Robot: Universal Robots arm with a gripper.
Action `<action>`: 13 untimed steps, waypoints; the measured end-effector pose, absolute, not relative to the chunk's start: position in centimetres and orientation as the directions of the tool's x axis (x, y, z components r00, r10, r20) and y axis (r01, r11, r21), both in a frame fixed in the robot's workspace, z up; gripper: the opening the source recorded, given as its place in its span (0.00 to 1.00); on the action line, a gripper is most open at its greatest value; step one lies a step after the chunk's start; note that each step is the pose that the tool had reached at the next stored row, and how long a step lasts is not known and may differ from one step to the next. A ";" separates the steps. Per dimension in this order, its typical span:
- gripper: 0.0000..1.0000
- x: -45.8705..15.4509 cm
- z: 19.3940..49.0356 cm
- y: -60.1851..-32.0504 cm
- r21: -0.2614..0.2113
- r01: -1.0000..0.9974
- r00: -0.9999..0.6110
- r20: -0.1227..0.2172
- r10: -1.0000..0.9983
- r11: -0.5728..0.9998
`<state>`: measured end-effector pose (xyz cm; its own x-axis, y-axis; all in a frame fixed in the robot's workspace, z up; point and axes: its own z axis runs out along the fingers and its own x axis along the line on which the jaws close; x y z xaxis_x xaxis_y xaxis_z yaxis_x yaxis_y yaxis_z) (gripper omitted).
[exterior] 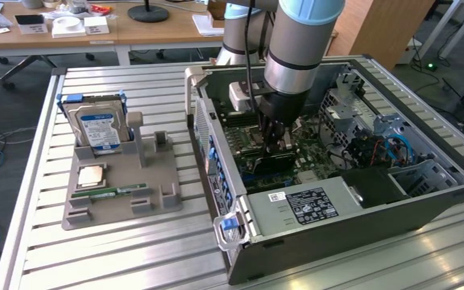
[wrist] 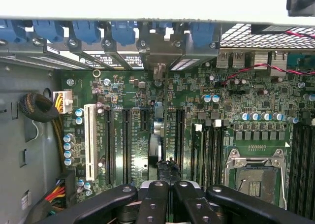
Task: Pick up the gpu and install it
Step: 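Press down on the gpu until it lock into place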
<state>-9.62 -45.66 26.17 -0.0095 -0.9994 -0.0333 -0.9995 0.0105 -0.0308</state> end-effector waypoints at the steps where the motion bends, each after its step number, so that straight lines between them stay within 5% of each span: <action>1: 0.11 -9.6 26.2 -45.7 -0.031 -0.999 -0.010 -0.033 -0.999 0.011; 13: 0.11 -9.6 26.1 -45.7 -0.031 -0.999 -0.009 -0.034 -0.999 0.011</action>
<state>-9.62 -45.72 26.15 -0.0095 -0.9994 -0.0342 -0.9995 0.0105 -0.0308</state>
